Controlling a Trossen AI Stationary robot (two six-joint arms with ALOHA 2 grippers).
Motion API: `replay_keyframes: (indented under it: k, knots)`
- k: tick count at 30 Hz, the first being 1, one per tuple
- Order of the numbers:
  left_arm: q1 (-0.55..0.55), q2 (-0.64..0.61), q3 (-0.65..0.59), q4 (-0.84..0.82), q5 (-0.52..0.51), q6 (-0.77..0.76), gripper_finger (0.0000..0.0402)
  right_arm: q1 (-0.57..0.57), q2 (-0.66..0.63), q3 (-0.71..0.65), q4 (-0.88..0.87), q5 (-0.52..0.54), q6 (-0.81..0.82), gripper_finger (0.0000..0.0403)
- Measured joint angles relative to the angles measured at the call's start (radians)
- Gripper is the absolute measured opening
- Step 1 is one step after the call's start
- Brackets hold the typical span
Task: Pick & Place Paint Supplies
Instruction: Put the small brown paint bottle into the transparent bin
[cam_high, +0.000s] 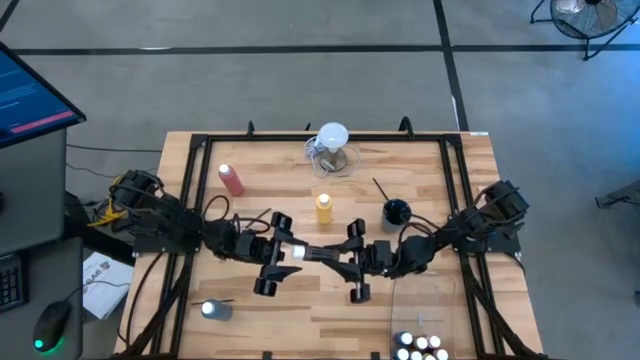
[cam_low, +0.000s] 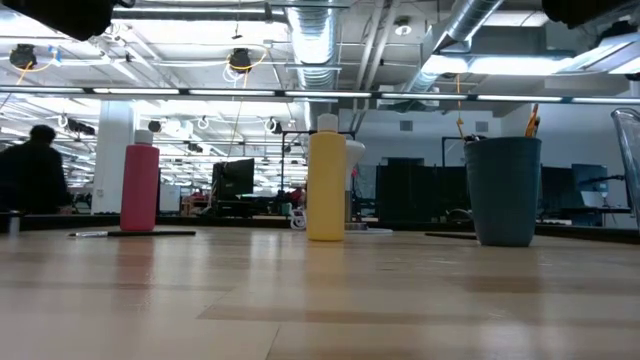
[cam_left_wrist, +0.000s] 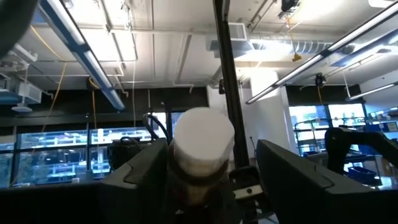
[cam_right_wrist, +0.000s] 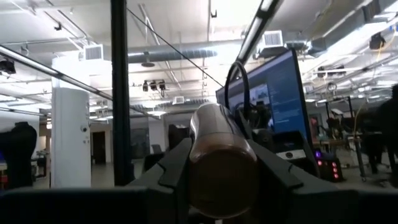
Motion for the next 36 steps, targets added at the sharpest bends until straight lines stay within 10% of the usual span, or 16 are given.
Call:
replay_keyframes:
  k: [36]
  knots:
    - [0.01, 0.0, 0.0, -0.001, 0.012, -0.015, 0.0193, -0.045, -0.001, 0.056, -0.077, -0.062, 0.006, 0.0113]
